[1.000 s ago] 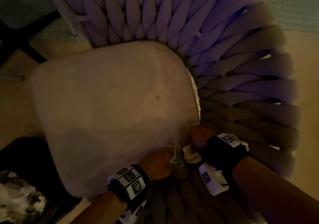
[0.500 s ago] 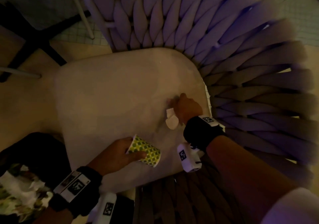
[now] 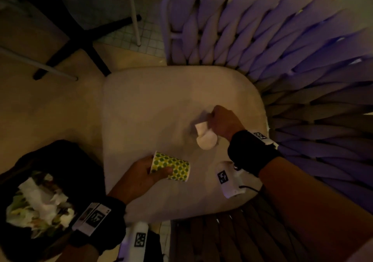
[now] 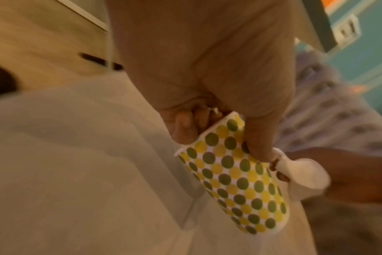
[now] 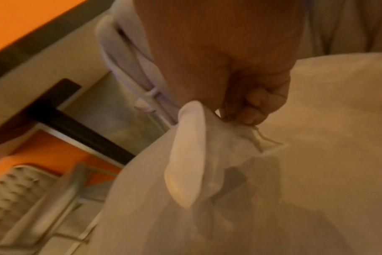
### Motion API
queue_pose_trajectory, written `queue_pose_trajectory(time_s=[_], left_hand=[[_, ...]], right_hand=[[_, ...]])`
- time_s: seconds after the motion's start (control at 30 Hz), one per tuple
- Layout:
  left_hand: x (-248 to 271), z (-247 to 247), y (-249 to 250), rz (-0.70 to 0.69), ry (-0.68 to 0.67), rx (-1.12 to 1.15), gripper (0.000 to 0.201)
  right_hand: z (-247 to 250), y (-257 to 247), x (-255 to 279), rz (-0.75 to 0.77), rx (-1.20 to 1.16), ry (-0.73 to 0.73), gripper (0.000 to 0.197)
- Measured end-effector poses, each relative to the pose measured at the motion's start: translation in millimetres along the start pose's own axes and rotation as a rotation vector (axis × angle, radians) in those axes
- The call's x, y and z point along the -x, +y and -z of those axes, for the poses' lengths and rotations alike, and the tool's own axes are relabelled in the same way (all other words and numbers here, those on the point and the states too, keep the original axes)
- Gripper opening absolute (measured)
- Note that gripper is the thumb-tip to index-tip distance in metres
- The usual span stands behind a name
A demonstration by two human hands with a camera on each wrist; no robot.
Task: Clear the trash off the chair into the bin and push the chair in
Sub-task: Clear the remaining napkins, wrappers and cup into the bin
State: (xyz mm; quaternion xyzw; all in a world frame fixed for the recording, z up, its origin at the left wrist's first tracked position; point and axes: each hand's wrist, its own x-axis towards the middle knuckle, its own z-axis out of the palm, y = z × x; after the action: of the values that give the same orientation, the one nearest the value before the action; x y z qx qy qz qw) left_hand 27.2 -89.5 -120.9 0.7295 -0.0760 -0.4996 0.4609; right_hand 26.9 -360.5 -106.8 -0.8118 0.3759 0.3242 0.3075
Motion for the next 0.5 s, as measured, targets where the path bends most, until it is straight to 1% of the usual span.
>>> queue_pose_trajectory(time_s=[0.03,0.1,0.13,0.17,0.2,0.23,0.3,0.33,0.37,0.4,0.43,0.5], left_hand=[[5.3,7.4,-1.5,0.01,0.033,0.027,0.063],[24.1,27.7,-5.3,0.041,0.132,0.062,0.035],[34.5,39.9,-9.7,0.058,0.18,0.079,0.025],[45.9,53.7,-17.4,0.076,0.229,0.1,0.021],[57.5,68.2,-27.9,0.1,0.273,0.126,0.02],[70.2,83.8,-39.6,0.129,0.322,0.139,0.023],[98.3,114.8,-69.0,0.174,0.416,0.152,0.039],[113.4,127.8,-83.6,0.205,0.462,0.137,0.04],[128.6,139.9,-99.6,0.236,0.503,0.108,0.035],[144.1,151.3,-117.5,0.264,0.53,0.089,0.034],[158.6,161.6,-135.4,0.29,0.547,0.094,0.036],[184.6,182.0,-175.9,0.337,0.567,0.119,0.046]], right_hand=[[-4.7,-12.5,3.9,0.036,-0.017,-0.014,0.033],[-23.4,-44.5,18.3,0.132,-0.039,-0.058,0.026],[-36.4,-61.4,27.4,0.181,-0.046,-0.085,0.023],[-52.1,-79.2,38.2,0.224,-0.052,-0.117,0.022],[-69.3,-96.5,49.7,0.261,-0.054,-0.153,0.022],[-87.9,-114.0,62.0,0.295,-0.047,-0.19,0.023],[-129.8,-147.0,85.8,0.357,-0.013,-0.257,0.027],[-151.2,-161.5,97.1,0.38,0.008,-0.29,0.028],[-172.9,-175.0,107.9,0.399,0.025,-0.324,0.029],[-195.0,-188.1,118.0,0.417,0.042,-0.359,0.029],[-217.2,-199.9,126.4,0.427,0.053,-0.393,0.03],[-261.9,-222.1,138.8,0.418,0.055,-0.426,0.03]])
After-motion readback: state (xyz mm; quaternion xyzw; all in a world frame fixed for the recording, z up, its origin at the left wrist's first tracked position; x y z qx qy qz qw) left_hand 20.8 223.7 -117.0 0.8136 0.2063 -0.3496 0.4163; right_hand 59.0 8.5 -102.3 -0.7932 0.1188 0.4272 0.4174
